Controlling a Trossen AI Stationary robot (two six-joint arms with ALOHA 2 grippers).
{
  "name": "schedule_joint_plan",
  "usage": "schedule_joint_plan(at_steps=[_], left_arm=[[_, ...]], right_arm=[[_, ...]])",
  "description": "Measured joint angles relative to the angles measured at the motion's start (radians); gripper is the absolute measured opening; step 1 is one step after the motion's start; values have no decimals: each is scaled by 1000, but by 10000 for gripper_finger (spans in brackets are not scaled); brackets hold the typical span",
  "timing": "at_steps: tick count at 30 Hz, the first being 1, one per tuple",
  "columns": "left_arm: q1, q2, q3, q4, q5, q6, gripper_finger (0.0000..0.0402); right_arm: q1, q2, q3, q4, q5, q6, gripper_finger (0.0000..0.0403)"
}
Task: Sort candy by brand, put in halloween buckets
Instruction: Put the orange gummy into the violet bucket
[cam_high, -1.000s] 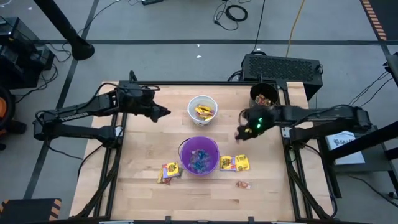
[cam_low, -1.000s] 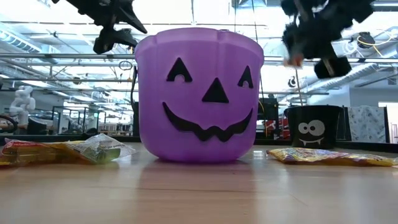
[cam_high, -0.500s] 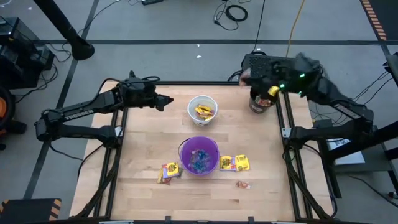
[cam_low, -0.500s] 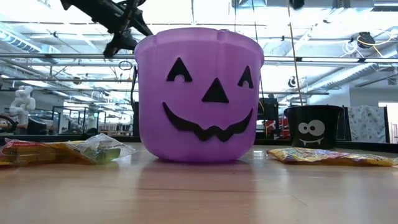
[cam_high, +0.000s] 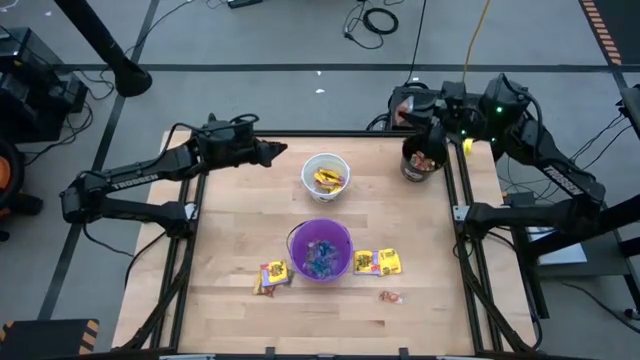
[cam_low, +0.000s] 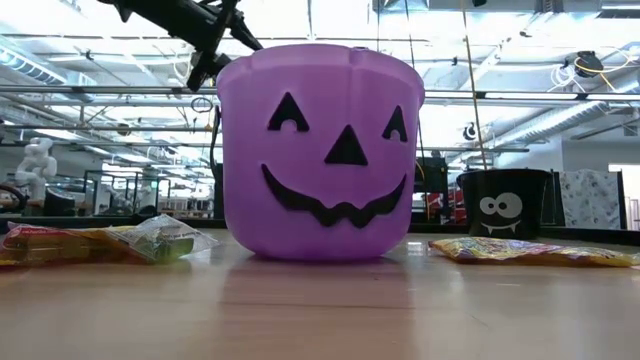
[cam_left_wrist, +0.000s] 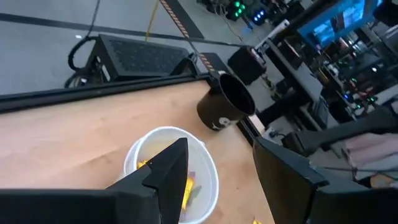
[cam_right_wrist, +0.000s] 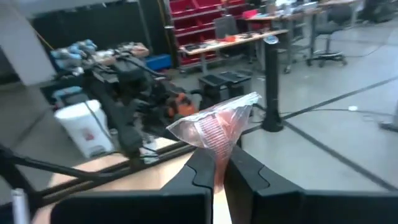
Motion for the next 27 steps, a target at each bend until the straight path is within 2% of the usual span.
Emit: schedule_joint_plan(at_steps=[8,12,17,22,25,27], left_arm=[[0,0,37,-5,-106,0,189],[-6,0,64,-5,-175,-62,189],[-33,0,87,-6,-249,-105,189],[-72,0,91,-8,-285,-106,189],[-90,0,91,-18,-286,-105,189],[-97,0,91,-41,-288,-107,189]], right_arm=[[-140,8,0,-19,-290,172,13],[-194,14,0,-20,-407,291,13],[-239,14,0,-20,-414,520,13],[-256,14,0,-20,-413,681,13],[-256,14,0,-20,-410,682,13],[-256,14,0,-21,-409,589,13]])
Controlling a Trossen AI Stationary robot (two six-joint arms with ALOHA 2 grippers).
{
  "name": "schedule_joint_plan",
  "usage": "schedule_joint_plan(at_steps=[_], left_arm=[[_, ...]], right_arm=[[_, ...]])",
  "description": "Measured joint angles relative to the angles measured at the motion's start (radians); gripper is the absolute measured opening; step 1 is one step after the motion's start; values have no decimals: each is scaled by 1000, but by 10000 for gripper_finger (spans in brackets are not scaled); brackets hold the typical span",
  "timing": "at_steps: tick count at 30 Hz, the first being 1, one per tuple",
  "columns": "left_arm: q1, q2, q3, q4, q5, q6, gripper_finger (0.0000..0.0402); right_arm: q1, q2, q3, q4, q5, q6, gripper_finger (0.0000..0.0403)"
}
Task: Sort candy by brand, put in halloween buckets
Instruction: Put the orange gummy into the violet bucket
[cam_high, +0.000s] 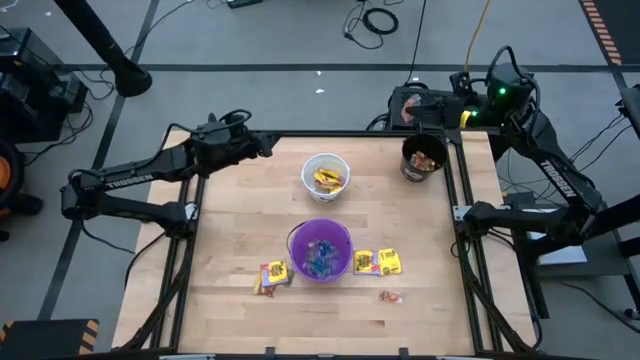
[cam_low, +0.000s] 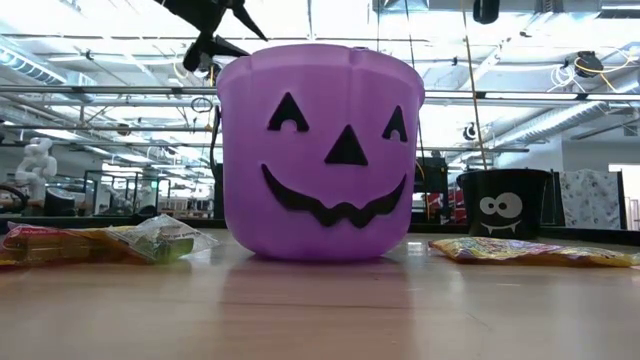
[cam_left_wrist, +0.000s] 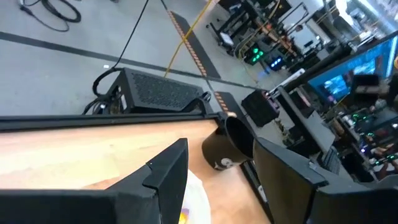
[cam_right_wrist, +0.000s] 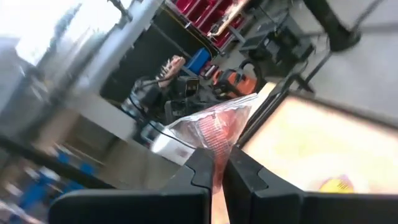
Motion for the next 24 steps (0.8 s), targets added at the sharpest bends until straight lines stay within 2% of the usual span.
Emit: schedule_joint_plan(at_steps=[4,7,16,24], left_arm=[[-7,0,0,-1,0,-1,189],[-11,0,0,-1,-8,-1,189],[-10,0,0,1,-143,1,189],[-10,0,0,14,-175,-25,189]], right_arm=[[1,-1,0,-12,4,-229,13],[1,0,0,-12,44,-349,13],[2,0,0,-19,48,-762,13],[1,0,0,-56,53,-1129,13]])
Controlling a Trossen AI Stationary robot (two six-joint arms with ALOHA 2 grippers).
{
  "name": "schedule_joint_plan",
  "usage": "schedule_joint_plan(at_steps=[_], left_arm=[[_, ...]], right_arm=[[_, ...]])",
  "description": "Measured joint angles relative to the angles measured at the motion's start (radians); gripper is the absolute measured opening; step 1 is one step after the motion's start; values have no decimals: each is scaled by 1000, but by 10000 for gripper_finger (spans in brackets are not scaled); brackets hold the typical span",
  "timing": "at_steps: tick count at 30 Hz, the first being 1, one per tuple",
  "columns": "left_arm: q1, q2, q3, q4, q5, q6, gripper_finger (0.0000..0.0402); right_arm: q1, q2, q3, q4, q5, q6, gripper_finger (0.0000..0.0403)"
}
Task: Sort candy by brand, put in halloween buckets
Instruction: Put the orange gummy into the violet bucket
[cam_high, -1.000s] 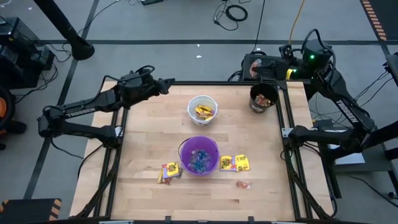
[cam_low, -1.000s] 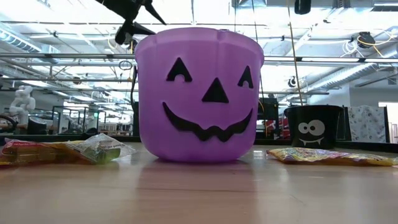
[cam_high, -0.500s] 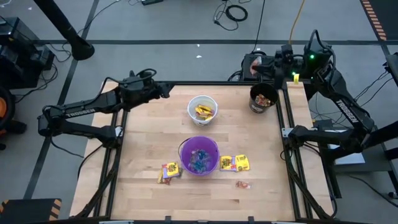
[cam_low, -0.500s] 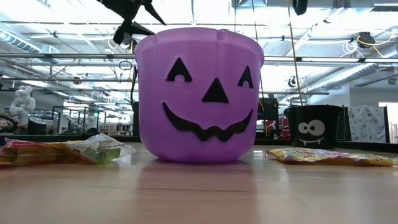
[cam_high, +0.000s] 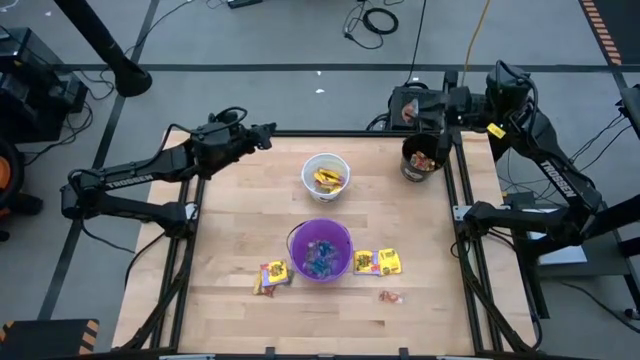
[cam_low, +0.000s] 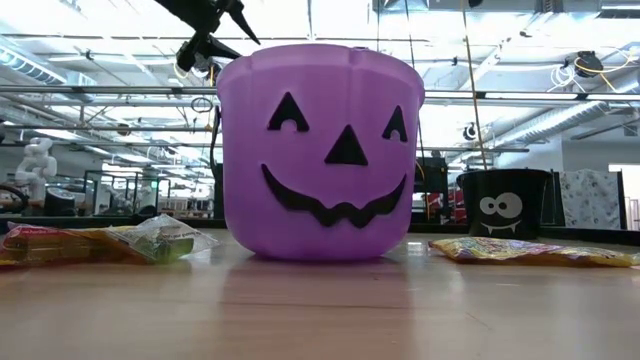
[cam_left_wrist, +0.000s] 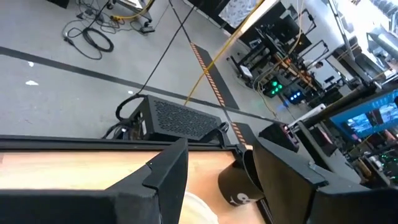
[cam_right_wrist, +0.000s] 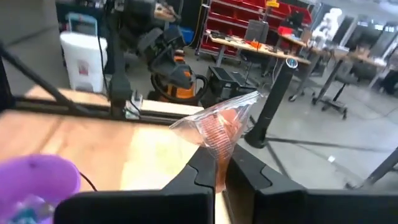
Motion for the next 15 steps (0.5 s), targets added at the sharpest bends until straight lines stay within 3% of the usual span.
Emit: schedule_joint_plan(at_steps=[6,15], left_arm=[[0,0,0,1,0,-24,189],[-1,0,0,1,117,51,189]], right_arm=[[0,0,0,-37,36,-6,13],[0,-15,0,-40,24,521,13]])
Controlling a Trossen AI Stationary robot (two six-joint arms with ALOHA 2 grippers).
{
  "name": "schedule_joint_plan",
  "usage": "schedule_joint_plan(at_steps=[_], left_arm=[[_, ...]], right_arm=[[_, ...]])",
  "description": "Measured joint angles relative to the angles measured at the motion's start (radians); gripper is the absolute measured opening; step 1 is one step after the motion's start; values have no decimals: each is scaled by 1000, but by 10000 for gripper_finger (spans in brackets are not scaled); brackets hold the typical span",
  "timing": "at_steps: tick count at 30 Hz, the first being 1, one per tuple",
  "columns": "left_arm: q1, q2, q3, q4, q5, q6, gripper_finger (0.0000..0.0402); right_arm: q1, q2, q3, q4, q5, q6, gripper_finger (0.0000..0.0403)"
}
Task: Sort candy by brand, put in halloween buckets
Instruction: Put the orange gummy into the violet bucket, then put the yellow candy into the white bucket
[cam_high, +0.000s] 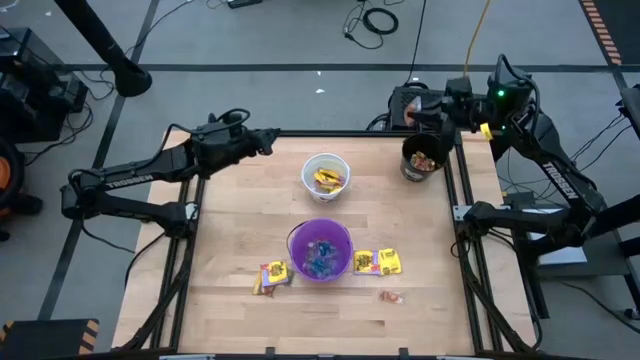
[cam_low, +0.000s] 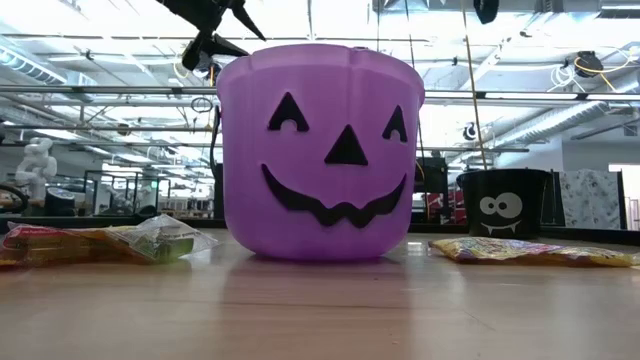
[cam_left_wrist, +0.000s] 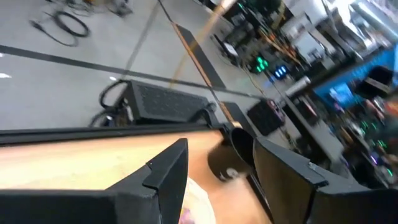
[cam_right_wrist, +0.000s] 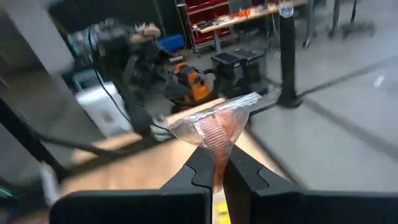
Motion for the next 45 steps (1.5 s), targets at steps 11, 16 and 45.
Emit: schedule_joint_plan(at_steps=[11,16,45], left_arm=[[-87,0,0,-41,201,101,189],[-148,0,0,-216,262,57,189],[-751,88,-10,-715,325,-394,189]], right_arm=[[205,-11,0,-19,-153,334,13],[427,44,0,-27,-55,341,13],[728,654,-1,74,76,525,155]])
